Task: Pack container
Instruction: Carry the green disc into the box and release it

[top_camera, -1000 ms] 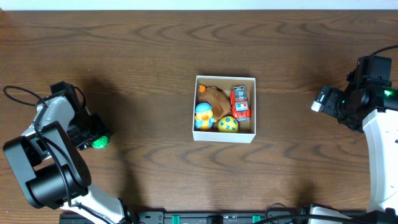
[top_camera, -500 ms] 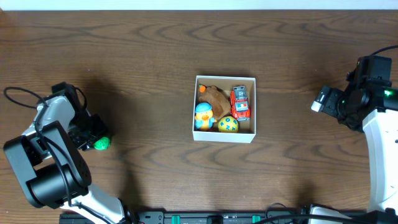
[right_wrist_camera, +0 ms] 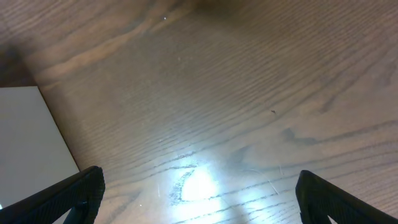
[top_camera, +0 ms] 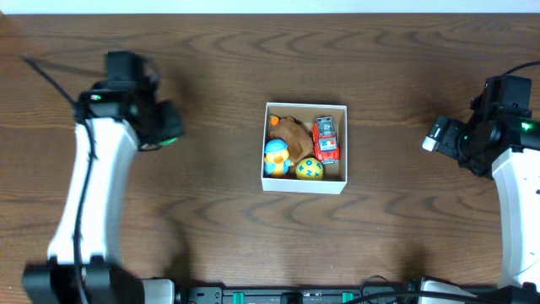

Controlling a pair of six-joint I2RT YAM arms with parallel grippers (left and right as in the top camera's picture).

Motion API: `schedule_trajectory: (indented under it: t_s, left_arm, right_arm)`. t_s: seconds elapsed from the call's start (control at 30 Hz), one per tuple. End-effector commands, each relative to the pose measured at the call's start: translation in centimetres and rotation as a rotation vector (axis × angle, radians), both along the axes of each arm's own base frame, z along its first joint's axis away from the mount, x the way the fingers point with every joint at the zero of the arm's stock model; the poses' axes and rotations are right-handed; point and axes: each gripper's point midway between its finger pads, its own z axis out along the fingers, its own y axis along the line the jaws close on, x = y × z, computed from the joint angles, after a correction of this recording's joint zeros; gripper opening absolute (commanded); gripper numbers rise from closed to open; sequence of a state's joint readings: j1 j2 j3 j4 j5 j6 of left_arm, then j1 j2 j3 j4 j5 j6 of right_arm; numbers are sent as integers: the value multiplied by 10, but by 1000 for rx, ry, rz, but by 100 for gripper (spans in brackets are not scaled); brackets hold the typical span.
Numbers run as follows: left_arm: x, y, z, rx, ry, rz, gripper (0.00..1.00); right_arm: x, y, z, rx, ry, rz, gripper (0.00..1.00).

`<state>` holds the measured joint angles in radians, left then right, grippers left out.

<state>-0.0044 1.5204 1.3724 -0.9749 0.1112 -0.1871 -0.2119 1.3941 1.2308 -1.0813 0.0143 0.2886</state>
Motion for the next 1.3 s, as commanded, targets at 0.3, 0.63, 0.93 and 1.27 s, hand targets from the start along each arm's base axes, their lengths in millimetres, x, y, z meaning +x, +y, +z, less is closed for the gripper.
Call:
schedule_trajectory:
  t_s: [0.3, 0.63, 0.93, 1.27]
  left_arm:
    - [-30, -222, 28, -40, -195, -664, 14]
    - [-54, -286, -64, 11, -10, -826, 35]
    - [-45, -278, -59, 8, -21, -797, 98]
    - [-11, -187, 38, -14, -225, -556, 98]
  right_arm:
    - [2, 0, -1, 6, -5, -3, 99]
    - [-2, 1, -7, 6, 17, 11, 99]
    - [-2, 0, -7, 5, 16, 13, 99]
    - [3, 14, -6, 22, 1, 100, 99]
